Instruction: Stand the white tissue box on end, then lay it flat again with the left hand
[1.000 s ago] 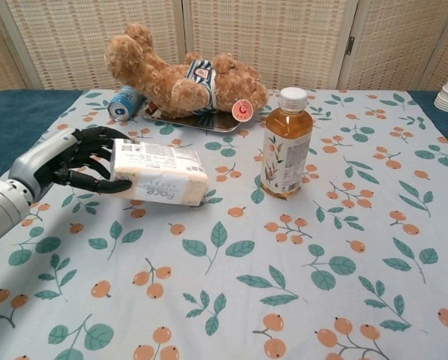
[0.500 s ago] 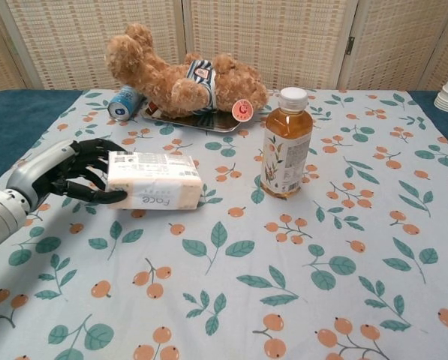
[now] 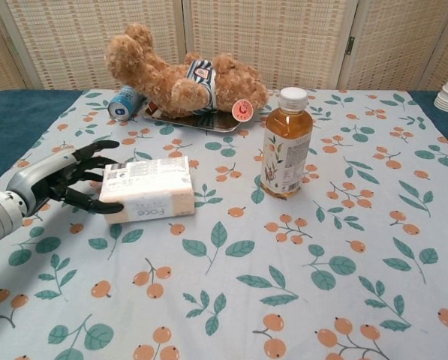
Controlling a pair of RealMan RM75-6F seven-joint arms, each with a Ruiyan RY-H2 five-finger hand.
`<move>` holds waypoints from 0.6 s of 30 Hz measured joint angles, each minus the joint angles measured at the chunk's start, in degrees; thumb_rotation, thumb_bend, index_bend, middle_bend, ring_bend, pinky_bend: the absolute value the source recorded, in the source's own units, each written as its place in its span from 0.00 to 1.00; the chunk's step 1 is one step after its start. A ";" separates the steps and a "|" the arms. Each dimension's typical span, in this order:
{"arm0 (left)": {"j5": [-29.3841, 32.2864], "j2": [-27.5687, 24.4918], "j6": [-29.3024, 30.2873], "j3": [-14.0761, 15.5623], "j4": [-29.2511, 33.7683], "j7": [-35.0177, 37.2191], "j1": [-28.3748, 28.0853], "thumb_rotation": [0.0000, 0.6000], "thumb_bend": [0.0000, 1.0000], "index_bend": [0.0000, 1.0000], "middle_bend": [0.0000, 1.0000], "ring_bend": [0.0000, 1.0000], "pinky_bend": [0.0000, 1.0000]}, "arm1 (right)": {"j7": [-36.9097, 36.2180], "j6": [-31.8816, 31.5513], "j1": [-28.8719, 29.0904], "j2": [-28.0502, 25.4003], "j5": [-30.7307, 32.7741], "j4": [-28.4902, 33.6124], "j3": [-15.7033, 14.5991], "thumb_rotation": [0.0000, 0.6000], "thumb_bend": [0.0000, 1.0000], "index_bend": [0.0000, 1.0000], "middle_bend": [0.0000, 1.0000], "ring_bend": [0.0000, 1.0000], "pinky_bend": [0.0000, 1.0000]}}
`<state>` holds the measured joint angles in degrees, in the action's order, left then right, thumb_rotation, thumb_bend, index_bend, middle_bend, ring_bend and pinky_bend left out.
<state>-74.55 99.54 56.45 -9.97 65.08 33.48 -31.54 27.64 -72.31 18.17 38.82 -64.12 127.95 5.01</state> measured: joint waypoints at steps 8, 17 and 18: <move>-1.02 -3.82 -0.59 -0.48 4.95 -0.87 -0.71 1.00 0.08 0.00 0.00 0.00 0.05 | -1.13 -0.43 -0.33 -0.16 -1.06 -0.26 0.10 1.00 0.12 0.15 0.00 0.00 0.00; -0.85 -9.97 1.18 -3.48 13.10 -3.43 -1.14 1.00 0.08 0.00 0.00 0.00 0.05 | -2.41 -0.19 -0.55 -1.02 -1.57 0.05 0.15 1.00 0.12 0.15 0.00 0.00 0.00; -0.72 -10.81 1.35 -3.97 14.12 -3.81 -1.23 1.00 0.10 0.00 0.00 0.00 0.06 | -2.61 -0.17 -0.60 -1.22 -1.65 0.15 0.16 1.00 0.12 0.15 0.00 0.00 0.00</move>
<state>-75.27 88.74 57.79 -13.94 79.20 29.66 -32.77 25.03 -72.48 17.57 37.60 -65.77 128.10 5.17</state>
